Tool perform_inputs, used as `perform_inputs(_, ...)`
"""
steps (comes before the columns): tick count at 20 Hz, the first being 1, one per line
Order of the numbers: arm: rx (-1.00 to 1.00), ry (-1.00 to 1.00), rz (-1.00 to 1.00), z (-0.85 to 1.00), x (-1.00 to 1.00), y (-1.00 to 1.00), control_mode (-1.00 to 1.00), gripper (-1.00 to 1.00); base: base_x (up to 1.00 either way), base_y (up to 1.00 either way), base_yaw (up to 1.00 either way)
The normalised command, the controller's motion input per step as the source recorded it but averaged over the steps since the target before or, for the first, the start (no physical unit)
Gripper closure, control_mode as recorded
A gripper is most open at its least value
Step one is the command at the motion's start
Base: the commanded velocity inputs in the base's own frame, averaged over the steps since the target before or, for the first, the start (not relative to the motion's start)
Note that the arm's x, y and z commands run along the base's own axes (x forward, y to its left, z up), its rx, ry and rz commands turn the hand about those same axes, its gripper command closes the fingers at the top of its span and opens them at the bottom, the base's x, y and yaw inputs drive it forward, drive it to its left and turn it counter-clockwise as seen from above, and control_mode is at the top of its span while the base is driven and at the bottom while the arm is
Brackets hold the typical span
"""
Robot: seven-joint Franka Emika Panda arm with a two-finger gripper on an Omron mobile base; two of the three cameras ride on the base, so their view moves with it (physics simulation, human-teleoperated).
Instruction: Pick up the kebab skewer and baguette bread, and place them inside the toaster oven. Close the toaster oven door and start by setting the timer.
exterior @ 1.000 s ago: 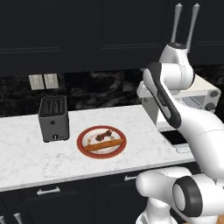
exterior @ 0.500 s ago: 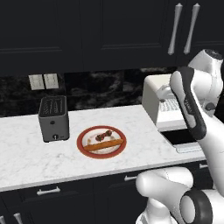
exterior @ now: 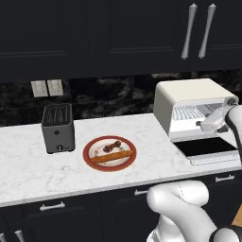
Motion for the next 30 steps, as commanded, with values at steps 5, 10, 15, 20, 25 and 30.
perform_inputs(5,0.07,-0.28,0.11,-0.71,0.42,-0.57,-1.0,-1.0,0.0,0.0,0.0)
perform_inputs(10,0.16,-0.08,0.0,-0.35,0.67,-0.44,-1.0,-1.0,0.0,0.0,0.0)
perform_inputs(15,0.21,0.0,0.0,0.01,0.7,-0.5,-1.0,-1.0,0.0,0.0,0.0)
perform_inputs(20,0.13,0.01,0.0,-0.01,0.67,-0.43,-1.0,-1.0,0.0,0.0,0.0)
perform_inputs(25,0.01,0.03,0.0,-0.1,0.68,-0.2,-1.0,-1.0,0.0,0.0,0.0)
perform_inputs(30,0.0,0.01,0.0,-0.22,0.37,-0.11,-1.0,-1.0,0.0,0.0,0.0)
